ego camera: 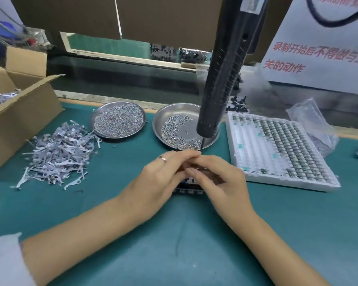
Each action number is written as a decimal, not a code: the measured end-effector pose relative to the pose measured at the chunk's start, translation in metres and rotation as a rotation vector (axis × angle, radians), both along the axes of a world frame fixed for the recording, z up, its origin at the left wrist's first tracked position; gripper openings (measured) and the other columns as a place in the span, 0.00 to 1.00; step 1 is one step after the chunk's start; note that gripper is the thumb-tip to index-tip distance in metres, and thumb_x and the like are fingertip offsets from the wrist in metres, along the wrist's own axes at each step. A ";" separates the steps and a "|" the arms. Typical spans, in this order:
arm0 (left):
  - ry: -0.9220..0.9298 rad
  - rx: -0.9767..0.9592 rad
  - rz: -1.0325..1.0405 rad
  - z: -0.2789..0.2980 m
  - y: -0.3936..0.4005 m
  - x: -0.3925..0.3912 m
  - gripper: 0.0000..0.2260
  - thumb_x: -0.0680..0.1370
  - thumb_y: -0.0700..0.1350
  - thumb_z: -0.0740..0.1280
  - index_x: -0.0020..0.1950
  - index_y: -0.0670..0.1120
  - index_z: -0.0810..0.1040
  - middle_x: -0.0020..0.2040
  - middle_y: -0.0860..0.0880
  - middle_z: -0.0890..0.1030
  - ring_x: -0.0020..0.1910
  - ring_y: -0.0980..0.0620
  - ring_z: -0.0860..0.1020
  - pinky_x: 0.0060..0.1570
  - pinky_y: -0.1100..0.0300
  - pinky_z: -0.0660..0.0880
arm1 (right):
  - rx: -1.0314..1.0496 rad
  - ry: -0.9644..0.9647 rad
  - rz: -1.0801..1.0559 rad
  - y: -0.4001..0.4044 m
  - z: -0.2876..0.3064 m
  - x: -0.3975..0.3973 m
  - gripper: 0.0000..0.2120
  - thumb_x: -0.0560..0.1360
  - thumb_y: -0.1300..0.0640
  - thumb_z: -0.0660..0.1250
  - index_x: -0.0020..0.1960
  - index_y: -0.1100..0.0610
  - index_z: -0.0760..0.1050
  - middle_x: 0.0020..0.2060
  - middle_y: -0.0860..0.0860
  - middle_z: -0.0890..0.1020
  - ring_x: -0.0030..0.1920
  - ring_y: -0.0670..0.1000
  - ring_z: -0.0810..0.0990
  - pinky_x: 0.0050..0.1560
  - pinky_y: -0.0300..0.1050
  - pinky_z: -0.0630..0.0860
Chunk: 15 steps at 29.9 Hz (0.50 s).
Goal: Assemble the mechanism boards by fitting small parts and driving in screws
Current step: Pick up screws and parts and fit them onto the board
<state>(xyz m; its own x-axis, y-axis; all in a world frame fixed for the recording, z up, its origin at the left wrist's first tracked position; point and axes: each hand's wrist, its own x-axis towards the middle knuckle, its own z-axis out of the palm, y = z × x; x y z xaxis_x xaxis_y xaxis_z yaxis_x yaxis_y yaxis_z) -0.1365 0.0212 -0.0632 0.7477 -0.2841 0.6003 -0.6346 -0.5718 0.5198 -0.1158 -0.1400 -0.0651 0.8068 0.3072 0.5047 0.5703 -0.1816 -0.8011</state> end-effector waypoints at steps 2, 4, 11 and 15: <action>0.039 -0.115 -0.014 -0.008 -0.005 0.004 0.19 0.75 0.39 0.67 0.64 0.50 0.72 0.50 0.59 0.74 0.49 0.67 0.74 0.53 0.69 0.73 | 0.060 0.137 -0.040 -0.008 0.003 0.004 0.12 0.70 0.67 0.72 0.45 0.50 0.83 0.42 0.43 0.85 0.45 0.45 0.82 0.49 0.41 0.77; 0.083 -0.269 -0.005 -0.014 -0.007 0.005 0.16 0.74 0.43 0.69 0.61 0.52 0.75 0.46 0.59 0.75 0.46 0.60 0.77 0.49 0.66 0.77 | 0.120 0.206 -0.100 -0.014 0.005 0.008 0.12 0.69 0.68 0.73 0.42 0.51 0.84 0.40 0.45 0.85 0.42 0.44 0.83 0.45 0.35 0.76; 0.321 -0.471 0.104 -0.017 -0.002 0.007 0.06 0.71 0.51 0.72 0.47 0.56 0.80 0.44 0.54 0.82 0.43 0.59 0.80 0.48 0.72 0.72 | 0.237 0.343 -0.182 -0.015 0.002 0.011 0.08 0.66 0.66 0.75 0.41 0.54 0.83 0.35 0.47 0.85 0.36 0.44 0.83 0.40 0.31 0.76; 0.298 -0.337 0.156 -0.017 -0.003 0.006 0.06 0.70 0.50 0.71 0.45 0.61 0.79 0.43 0.58 0.81 0.46 0.57 0.77 0.52 0.69 0.68 | 0.104 0.282 -0.157 -0.020 0.002 0.012 0.09 0.67 0.65 0.75 0.41 0.52 0.83 0.37 0.45 0.85 0.41 0.43 0.83 0.44 0.33 0.76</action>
<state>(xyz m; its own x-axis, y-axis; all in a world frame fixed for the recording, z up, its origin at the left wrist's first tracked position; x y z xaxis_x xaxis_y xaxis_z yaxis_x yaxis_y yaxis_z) -0.1309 0.0186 -0.0798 0.9193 0.0187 0.3931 -0.3502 -0.4166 0.8389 -0.1034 -0.1596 -0.0626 0.9524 0.1268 0.2772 0.2954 -0.1586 -0.9421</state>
